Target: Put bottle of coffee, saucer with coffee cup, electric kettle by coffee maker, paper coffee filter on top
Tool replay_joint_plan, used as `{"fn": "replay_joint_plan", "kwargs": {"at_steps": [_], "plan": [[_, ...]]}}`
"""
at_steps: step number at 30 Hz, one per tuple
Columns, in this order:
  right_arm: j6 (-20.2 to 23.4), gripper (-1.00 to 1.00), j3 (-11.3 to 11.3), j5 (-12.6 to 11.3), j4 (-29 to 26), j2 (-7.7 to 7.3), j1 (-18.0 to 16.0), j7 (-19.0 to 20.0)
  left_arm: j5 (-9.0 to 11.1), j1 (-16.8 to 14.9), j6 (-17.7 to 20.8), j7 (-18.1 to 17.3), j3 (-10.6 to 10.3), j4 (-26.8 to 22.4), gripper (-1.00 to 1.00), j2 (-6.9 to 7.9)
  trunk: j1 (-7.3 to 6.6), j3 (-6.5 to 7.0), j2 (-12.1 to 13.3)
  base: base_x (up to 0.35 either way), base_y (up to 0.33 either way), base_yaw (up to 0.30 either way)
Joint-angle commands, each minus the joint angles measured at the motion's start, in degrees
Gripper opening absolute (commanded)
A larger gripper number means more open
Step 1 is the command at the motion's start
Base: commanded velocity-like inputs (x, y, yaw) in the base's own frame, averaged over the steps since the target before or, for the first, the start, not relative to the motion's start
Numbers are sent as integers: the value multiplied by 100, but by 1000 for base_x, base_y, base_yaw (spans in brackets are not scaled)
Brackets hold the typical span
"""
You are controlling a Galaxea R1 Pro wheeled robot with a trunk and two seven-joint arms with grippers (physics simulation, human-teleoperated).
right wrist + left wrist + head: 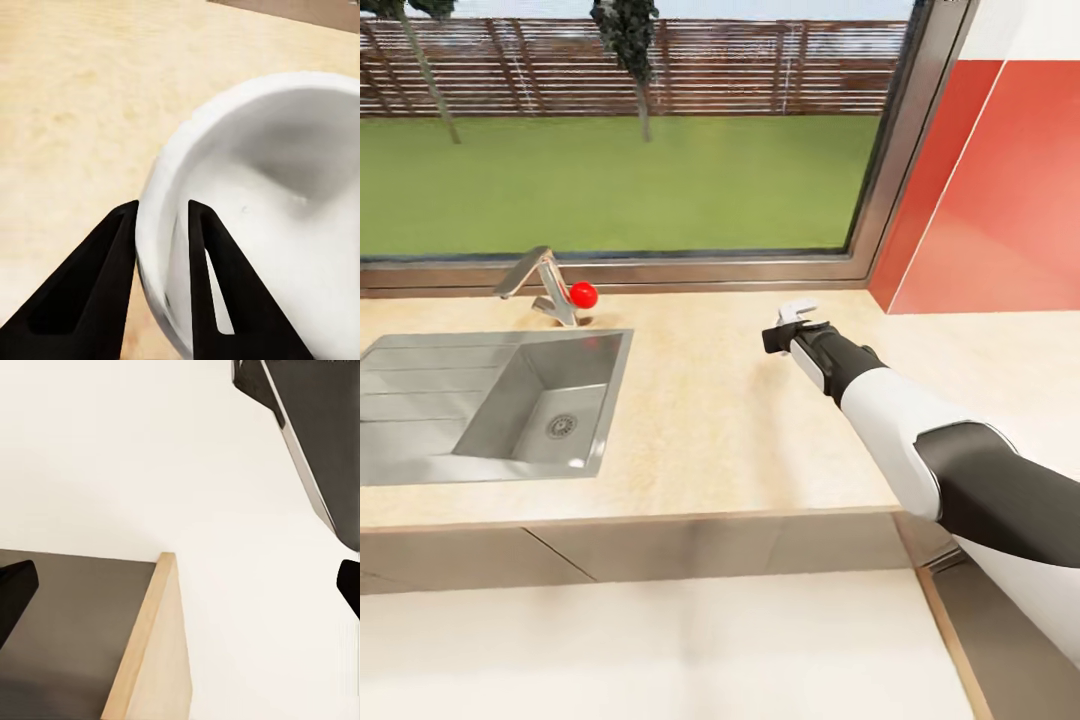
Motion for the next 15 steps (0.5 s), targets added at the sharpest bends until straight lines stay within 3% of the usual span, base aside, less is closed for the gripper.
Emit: {"fn": "replay_joint_plan", "kwargs": {"at_steps": [1, 15], "plan": [[34, -100, 30, -7, -8, -1, -2, 4, -60, 2, -12, 18, 46, -5, 100, -1, 3, -1, -9, 0, 0, 216], [27, -100, 30, -3, -23, -1, 41, 4, -58, 6, -12, 18, 55, -5, 100, -1, 3, 81, -9, 0, 0, 221]]}}
